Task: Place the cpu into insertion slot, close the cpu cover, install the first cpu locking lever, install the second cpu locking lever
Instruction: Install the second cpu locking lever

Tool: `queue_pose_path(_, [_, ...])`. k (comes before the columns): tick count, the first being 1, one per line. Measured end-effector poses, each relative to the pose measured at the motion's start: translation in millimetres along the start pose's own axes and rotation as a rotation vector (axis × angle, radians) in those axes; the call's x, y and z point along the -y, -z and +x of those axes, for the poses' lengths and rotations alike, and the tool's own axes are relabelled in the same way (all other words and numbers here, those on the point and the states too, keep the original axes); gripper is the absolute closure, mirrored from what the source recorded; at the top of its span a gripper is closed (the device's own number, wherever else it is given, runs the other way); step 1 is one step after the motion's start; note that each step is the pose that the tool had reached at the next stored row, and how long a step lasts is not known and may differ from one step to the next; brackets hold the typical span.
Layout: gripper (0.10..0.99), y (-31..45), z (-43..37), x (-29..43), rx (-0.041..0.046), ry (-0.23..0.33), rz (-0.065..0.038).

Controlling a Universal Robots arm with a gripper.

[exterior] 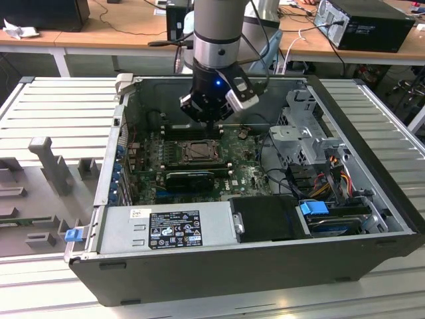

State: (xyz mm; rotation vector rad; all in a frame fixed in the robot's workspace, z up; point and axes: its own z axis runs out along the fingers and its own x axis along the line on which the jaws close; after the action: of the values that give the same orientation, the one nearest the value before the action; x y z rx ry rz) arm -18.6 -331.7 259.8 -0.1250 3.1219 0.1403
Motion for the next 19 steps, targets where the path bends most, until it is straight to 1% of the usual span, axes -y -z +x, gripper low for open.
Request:
queue_pose_path(1, [0.980,0.1,0.1,1.5,0.0000,0.000,0.000])
queue_pose_path(3, [0.980,0.8,0.8,8.7,0.0000,0.000,0.000])
queue_pose_path(5, [0.980,1.2,1.1,13.2,0.0000,0.000,0.000])
queue_pose_path(6, [0.980,1.4,1.3,16.1,0.0007,0.000,-0.008])
queue_pose_path(7, [0.980,1.6,1.4,17.4,0.0016,0.000,-0.031])
queue_pose_path(8, [0.980,1.7,1.5,18.9,0.0014,-0.001,-0.047])
queue_pose_path(9, [0.980,1.5,1.9,23.1,0.0016,-0.001,-0.057])
queue_pose_path(10, [0.980,-0.4,2.3,28.4,0.0015,-0.001,-0.060])
queue_pose_path(11, [0.980,-2.3,2.5,30.5,0.0012,-0.001,-0.060])
queue_pose_path(14, [0.980,-5.8,2.8,32.6,0.0007,-0.001,-0.060])
queue_pose_path(19, [0.980,-6.5,3.0,34.7,0.0009,-0.001,-0.060])
